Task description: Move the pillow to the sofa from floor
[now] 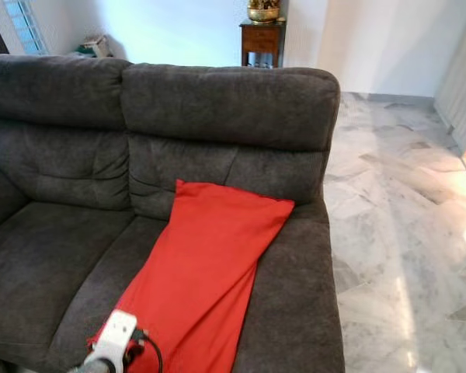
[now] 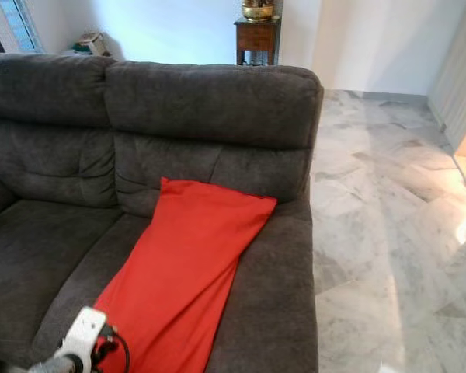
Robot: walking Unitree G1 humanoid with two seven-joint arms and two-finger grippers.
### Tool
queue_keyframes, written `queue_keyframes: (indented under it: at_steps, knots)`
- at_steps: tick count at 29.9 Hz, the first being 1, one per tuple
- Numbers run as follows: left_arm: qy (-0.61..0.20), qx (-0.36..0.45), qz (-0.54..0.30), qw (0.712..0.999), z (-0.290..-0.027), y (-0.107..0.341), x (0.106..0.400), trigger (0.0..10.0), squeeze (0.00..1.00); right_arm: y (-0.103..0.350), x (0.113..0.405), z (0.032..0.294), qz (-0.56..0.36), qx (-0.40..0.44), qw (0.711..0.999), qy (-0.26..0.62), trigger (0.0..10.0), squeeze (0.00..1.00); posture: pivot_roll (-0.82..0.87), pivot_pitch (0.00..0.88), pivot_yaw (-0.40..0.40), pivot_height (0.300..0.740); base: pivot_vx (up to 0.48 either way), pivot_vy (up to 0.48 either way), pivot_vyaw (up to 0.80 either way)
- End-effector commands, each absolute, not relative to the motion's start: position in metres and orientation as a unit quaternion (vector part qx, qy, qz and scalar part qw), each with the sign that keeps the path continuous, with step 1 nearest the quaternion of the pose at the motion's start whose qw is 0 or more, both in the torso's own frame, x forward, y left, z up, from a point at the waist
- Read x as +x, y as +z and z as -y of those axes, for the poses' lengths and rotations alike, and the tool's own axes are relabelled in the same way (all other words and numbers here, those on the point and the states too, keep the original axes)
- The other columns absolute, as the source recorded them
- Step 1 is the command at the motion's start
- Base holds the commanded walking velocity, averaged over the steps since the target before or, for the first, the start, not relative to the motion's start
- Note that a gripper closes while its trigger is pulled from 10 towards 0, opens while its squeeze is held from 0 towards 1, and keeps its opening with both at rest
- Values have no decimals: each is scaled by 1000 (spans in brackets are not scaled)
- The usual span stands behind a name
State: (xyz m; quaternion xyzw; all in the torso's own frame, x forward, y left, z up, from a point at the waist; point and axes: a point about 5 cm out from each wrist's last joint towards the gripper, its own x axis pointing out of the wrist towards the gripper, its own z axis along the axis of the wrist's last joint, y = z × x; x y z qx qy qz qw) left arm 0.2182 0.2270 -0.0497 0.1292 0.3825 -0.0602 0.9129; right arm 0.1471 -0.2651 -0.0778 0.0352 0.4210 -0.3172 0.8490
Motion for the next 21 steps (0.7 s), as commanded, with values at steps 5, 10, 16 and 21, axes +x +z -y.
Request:
queue_keyframes:
  at_steps: [5,10,16,21]
  knots:
    - [-34,122,-433,892,-233,-65,197,10000,0,-88,142,247,-453,41,855,-250,10000,0,-1,0,62,740,0,0,0]
    - [-7,104,-463,880,-238,-76,177,10000,0,-93,137,238,-469,60,851,-229,10000,0,15,0,58,740,0,0,0]
    - [-6,94,-474,876,-236,-81,166,10000,0,-94,139,230,-470,76,854,-211,10000,0,15,0,58,740,0,0,0]
    - [-6,89,-474,876,-234,-83,164,10000,0,-95,139,227,-471,78,855,-204,10000,0,17,0,58,740,0,0,0]
